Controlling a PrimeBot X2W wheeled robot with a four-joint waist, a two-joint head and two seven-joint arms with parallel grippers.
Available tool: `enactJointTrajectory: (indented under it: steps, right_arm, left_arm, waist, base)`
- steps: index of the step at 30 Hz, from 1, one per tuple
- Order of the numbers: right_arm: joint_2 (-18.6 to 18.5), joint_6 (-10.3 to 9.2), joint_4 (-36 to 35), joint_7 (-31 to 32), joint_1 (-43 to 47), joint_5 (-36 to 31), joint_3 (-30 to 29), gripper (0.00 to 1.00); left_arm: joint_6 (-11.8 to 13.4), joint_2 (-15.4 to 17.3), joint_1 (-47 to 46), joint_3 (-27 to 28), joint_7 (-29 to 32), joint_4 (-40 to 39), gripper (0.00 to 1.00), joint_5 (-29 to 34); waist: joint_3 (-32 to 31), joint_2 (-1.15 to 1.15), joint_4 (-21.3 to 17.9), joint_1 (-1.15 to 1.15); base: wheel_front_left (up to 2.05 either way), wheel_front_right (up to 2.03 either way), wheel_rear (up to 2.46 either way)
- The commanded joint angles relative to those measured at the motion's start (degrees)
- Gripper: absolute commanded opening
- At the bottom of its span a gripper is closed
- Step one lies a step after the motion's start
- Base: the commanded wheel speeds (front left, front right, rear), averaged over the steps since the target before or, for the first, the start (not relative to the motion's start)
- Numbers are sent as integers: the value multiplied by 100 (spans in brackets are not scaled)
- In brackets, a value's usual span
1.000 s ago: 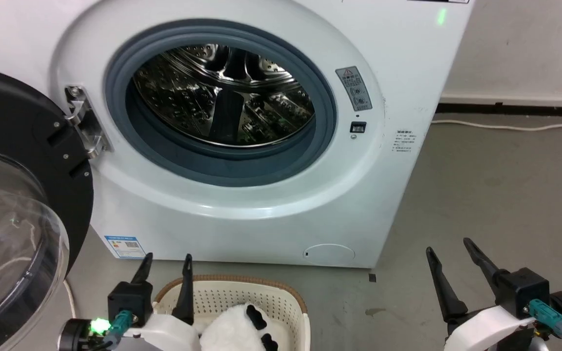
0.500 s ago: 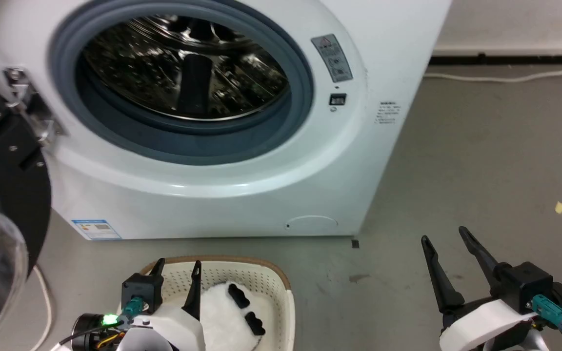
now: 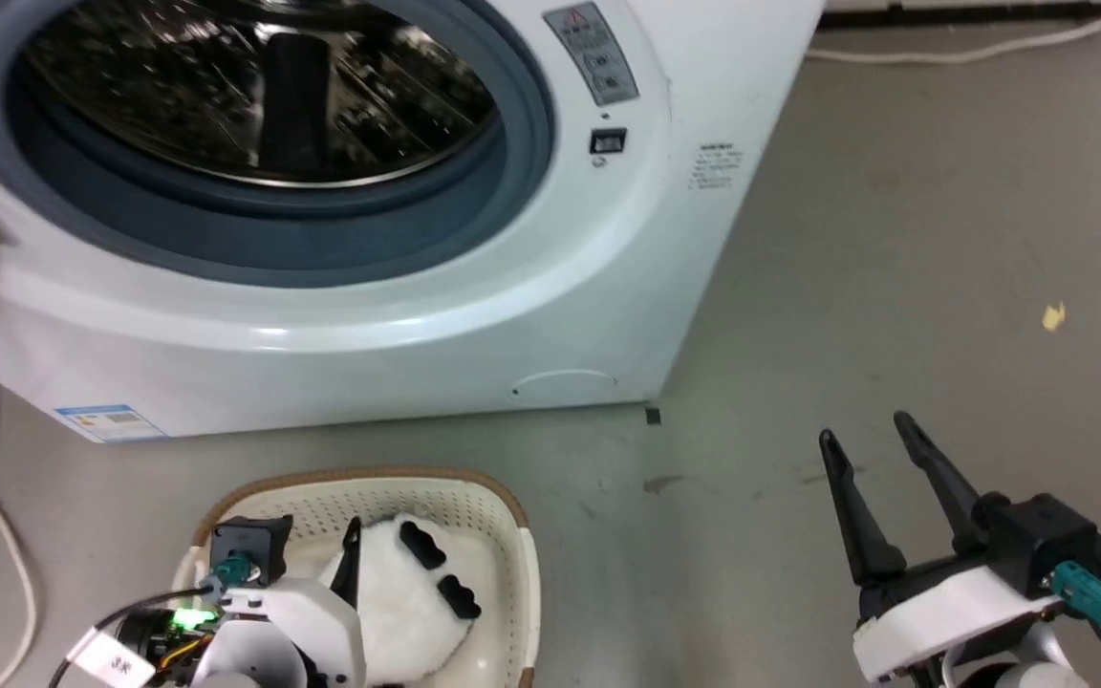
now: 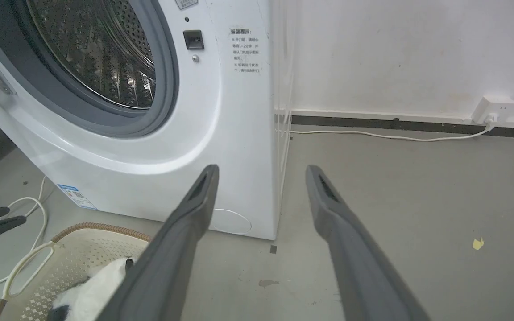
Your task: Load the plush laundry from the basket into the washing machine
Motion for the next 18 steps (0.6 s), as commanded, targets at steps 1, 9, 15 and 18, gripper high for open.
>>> enactJointTrajectory:
  steps: [1, 9, 15, 18]
  right_arm:
    - [2, -2, -44, -67, -110, 60, 29, 100]
    - [2, -2, -101, -163, -252, 188, 91, 100]
    - [3, -3, -132, -234, -303, 261, 124, 100]
    - [3, -3, -142, -270, -331, 307, 145, 100]
  left_arm:
    - [-26, 62, -121, -16, 37, 137, 100, -71]
    - [-79, 288, -379, -43, 305, 771, 100, -282]
    - [-105, 427, -581, -85, 429, 1185, 100, -420]
    - [-125, 493, -690, -142, 460, 1357, 100, -456]
  waist:
    - [109, 0, -83, -1]
    - [481, 0, -288, -1]
    - [732, 0, -446, -1]
    - [866, 0, -516, -1]
  base:
    - [0, 0, 0]
    - [0, 0, 0]
    - [0, 0, 0]
    - [0, 0, 0]
